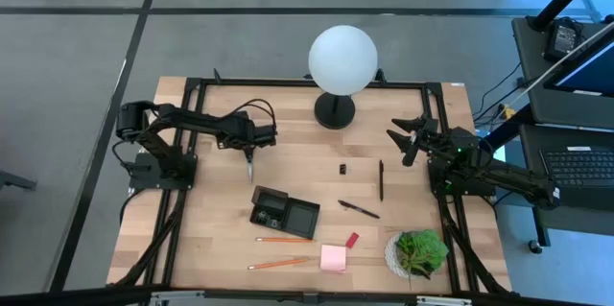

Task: Pick and place office supplies into organizer
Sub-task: Put the black scissors into the black desk organizer

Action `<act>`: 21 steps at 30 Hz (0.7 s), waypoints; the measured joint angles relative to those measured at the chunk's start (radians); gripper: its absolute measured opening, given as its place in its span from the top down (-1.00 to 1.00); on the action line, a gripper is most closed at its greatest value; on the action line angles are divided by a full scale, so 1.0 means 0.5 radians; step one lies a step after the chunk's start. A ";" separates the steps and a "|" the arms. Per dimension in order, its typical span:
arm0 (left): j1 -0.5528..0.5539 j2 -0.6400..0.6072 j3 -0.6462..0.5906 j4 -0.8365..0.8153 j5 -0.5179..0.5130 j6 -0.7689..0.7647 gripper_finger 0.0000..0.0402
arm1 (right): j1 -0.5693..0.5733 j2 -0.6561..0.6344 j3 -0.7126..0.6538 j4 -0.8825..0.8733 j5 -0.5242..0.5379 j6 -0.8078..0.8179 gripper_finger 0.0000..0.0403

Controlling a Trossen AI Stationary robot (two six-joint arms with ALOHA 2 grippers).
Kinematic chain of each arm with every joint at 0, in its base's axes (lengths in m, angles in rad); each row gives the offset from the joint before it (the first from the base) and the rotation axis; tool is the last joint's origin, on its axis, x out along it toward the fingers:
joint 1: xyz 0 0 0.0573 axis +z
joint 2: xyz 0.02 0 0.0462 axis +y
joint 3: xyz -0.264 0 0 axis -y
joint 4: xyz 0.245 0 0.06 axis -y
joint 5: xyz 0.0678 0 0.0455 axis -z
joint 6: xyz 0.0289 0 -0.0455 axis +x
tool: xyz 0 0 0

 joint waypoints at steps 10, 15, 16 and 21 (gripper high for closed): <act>-0.072 0.000 0.000 -0.008 -0.054 -0.056 0.47 | 0.001 0.000 0.000 0.000 0.000 -0.040 -0.17; -0.075 0.000 0.000 -0.055 -0.055 -0.097 0.47 | 0.000 0.000 0.001 0.000 0.000 -0.040 -0.17; -0.075 0.000 0.000 -0.077 -0.057 -0.120 0.47 | 0.000 0.000 0.000 0.000 0.000 -0.040 -0.17; -0.075 0.000 0.000 -0.104 -0.056 -0.161 0.48 | 0.000 0.000 0.000 -0.001 0.000 -0.040 -0.17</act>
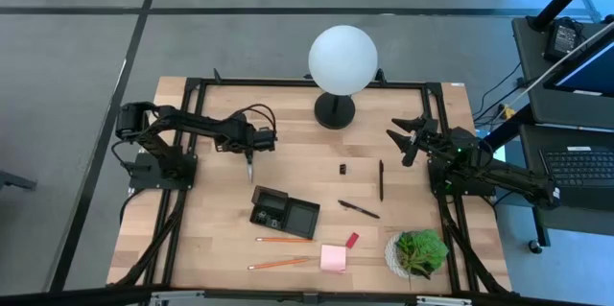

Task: Pick and place office supplies into organizer
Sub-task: Put the black scissors into the black desk organizer

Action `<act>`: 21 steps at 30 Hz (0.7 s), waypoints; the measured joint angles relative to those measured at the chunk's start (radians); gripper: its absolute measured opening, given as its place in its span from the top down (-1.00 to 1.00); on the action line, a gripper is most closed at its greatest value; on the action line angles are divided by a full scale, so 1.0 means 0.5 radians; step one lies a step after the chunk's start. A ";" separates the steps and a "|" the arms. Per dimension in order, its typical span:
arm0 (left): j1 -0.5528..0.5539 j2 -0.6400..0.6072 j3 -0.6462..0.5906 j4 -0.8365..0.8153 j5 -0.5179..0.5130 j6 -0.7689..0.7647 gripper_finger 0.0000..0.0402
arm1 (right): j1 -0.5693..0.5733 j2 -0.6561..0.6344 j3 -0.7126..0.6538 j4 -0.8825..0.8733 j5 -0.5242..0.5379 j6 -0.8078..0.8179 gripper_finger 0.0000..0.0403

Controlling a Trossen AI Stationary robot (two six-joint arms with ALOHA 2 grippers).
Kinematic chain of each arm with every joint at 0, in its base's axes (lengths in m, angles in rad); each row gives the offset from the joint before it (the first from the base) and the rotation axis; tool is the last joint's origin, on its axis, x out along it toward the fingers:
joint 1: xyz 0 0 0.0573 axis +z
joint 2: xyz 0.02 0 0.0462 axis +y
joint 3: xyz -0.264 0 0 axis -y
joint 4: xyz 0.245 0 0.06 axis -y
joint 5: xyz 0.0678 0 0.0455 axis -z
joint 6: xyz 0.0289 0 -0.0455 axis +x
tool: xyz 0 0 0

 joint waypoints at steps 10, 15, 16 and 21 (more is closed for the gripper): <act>-0.014 0.009 0.000 0.000 0.000 -0.024 0.48 | 0.000 0.000 0.000 0.000 0.000 0.002 -0.17; -0.027 0.098 0.000 0.004 0.015 -0.074 0.49 | 0.001 0.000 0.001 0.001 0.000 0.004 -0.17; -0.027 0.116 0.000 0.004 0.016 -0.077 0.49 | 0.001 0.000 0.001 0.001 0.000 0.006 -0.17; -0.026 0.177 0.000 0.008 0.015 -0.117 0.49 | 0.000 0.000 0.001 0.000 0.000 0.005 -0.17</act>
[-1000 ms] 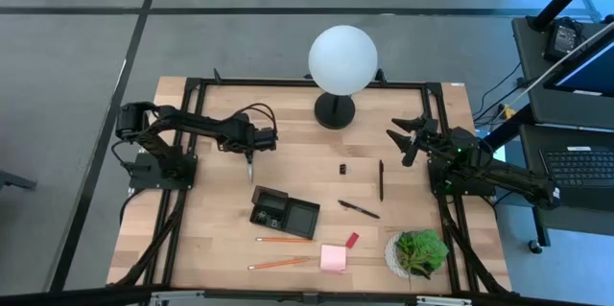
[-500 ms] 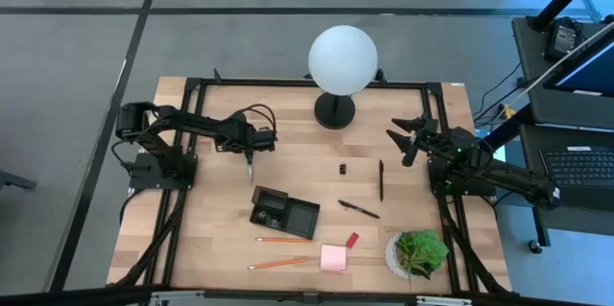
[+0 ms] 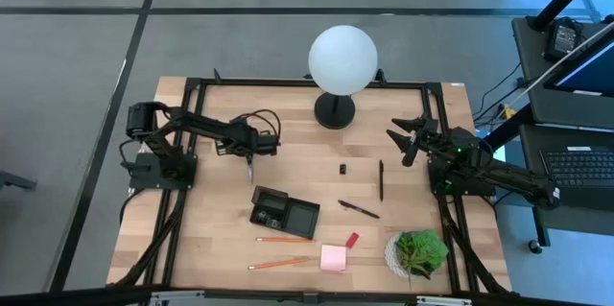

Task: Pick and place office supplies into organizer
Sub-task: Put the black scissors into the black desk organizer

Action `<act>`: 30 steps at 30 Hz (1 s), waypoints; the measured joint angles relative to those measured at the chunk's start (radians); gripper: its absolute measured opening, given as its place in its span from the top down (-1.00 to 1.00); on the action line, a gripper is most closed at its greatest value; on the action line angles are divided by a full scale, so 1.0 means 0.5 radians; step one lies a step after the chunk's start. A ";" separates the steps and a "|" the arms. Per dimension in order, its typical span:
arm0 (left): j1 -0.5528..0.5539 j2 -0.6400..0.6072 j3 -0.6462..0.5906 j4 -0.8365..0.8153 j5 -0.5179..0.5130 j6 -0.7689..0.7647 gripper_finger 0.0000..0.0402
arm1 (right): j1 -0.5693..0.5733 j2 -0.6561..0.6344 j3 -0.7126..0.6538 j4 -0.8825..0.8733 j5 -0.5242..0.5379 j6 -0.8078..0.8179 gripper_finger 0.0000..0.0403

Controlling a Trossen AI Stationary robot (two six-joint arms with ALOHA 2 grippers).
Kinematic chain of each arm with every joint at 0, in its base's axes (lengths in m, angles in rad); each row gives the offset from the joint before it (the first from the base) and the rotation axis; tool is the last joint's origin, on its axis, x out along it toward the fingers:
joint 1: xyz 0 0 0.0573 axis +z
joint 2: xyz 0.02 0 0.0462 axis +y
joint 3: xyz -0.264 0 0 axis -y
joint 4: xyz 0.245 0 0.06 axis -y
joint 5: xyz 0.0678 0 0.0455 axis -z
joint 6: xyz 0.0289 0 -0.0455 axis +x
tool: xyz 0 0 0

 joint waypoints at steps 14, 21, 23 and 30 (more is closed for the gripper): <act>0.002 0.045 0.006 0.036 0.063 -0.010 0.49 | 0.001 0.000 0.000 0.000 0.000 -0.002 -0.17; 0.002 0.048 0.005 0.050 0.231 0.006 0.49 | 0.001 0.000 0.000 0.000 0.000 0.046 -0.17; 0.002 0.048 0.005 0.048 0.240 0.060 0.49 | 0.000 0.000 0.000 0.000 0.000 0.053 -0.17; 0.017 0.048 0.004 0.045 0.299 0.519 0.49 | 0.001 0.000 0.000 0.000 0.000 0.055 -0.17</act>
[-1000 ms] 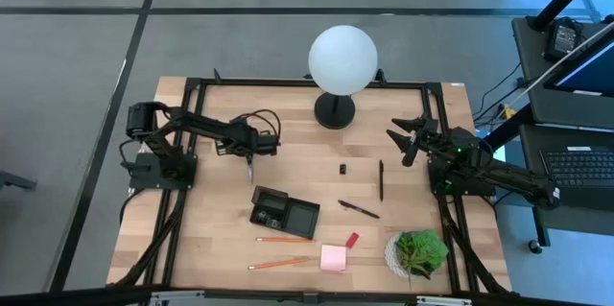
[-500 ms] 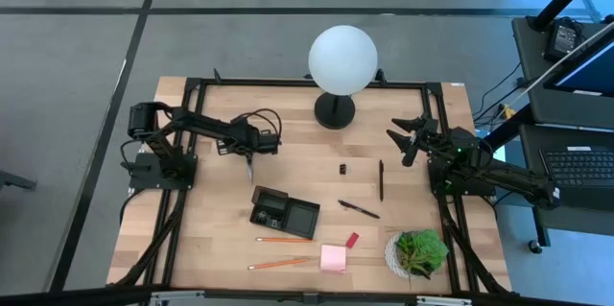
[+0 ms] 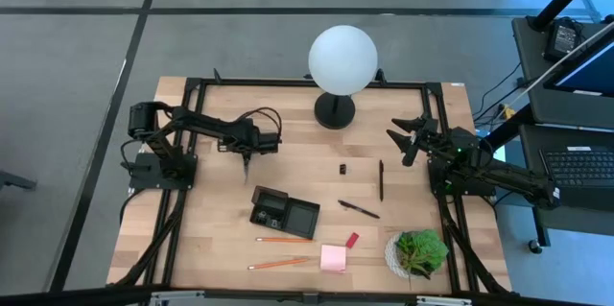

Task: Pick and place office supplies into organizer
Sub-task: Put the black scissors into the black desk organizer

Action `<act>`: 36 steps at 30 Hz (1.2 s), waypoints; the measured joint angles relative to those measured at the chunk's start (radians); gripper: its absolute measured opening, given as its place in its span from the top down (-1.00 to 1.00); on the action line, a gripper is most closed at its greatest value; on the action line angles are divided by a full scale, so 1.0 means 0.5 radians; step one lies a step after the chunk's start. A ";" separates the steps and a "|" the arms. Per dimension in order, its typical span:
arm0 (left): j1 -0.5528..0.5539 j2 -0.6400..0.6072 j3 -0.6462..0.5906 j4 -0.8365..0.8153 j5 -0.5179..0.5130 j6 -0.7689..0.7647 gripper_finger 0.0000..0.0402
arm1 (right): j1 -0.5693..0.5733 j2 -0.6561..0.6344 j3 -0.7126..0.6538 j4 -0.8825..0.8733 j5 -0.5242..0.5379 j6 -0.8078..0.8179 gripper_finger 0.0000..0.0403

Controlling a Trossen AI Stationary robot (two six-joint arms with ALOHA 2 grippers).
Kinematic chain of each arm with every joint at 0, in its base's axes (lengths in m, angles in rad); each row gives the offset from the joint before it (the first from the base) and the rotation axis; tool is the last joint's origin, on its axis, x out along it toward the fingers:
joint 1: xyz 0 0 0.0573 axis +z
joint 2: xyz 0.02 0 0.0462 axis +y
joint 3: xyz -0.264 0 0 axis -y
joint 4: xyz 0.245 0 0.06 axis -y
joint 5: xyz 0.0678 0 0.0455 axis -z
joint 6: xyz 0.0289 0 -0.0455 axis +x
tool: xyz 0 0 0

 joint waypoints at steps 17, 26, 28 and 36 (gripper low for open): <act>-0.009 -0.045 -0.005 -0.015 -0.071 0.884 0.48 | 0.000 0.000 0.000 0.000 0.000 0.038 -0.17; -0.007 -0.047 -0.006 -0.001 -0.086 0.841 0.49 | -0.001 0.000 -0.001 0.001 0.000 0.034 -0.17; -0.007 -0.047 -0.006 0.000 -0.088 0.842 0.49 | 0.000 0.000 0.000 0.001 0.000 0.033 -0.17; -0.004 -0.050 -0.005 0.004 -0.048 0.894 0.49 | 0.000 0.000 0.000 0.001 0.000 0.042 -0.17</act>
